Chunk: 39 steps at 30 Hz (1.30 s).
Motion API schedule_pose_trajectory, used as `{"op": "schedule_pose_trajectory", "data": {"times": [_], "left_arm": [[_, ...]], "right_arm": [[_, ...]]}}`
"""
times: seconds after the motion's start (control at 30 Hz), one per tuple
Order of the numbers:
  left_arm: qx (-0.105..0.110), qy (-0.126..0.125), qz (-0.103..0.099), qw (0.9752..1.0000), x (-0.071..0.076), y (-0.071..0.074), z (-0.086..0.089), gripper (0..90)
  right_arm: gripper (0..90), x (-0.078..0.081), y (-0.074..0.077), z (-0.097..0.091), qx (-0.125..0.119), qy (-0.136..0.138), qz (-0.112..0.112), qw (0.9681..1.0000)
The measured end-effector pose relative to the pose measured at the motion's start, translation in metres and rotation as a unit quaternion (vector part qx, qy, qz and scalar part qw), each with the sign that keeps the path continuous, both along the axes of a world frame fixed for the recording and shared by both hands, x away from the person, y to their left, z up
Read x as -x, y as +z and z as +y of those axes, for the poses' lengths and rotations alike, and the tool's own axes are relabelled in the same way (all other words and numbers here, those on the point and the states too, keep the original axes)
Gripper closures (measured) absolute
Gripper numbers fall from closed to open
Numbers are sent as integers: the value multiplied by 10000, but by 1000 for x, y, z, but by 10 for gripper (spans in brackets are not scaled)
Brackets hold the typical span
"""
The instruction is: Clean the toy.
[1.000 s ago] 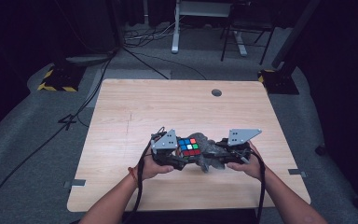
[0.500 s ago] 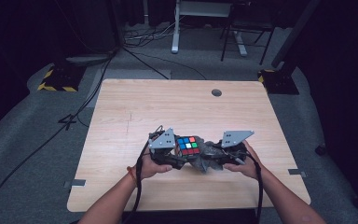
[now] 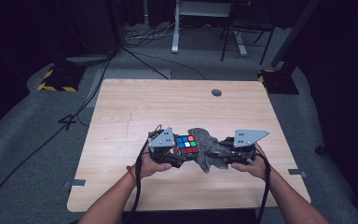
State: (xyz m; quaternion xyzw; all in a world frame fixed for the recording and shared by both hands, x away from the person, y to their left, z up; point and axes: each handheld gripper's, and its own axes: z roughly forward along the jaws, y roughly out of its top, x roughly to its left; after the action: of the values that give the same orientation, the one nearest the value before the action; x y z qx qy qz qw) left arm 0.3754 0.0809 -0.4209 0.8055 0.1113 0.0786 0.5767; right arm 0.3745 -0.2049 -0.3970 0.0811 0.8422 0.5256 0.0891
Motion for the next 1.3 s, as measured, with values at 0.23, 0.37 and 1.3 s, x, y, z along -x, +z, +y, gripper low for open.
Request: {"op": "schedule_pose_trajectory", "data": {"times": [0.23,0.37,1.3], "left_arm": [[133,-8,10,9999,1,3,2,336],[205,-65,-4,9998,2,6,2,336],[102,10,55,9999,-2,1,3,336]], "right_arm": [[692,2,-15,15,504,203,13,9985],[692,-2,-28,24,920,159,140,9955],[692,6,-6,12,437,56,-146,9989]]}}
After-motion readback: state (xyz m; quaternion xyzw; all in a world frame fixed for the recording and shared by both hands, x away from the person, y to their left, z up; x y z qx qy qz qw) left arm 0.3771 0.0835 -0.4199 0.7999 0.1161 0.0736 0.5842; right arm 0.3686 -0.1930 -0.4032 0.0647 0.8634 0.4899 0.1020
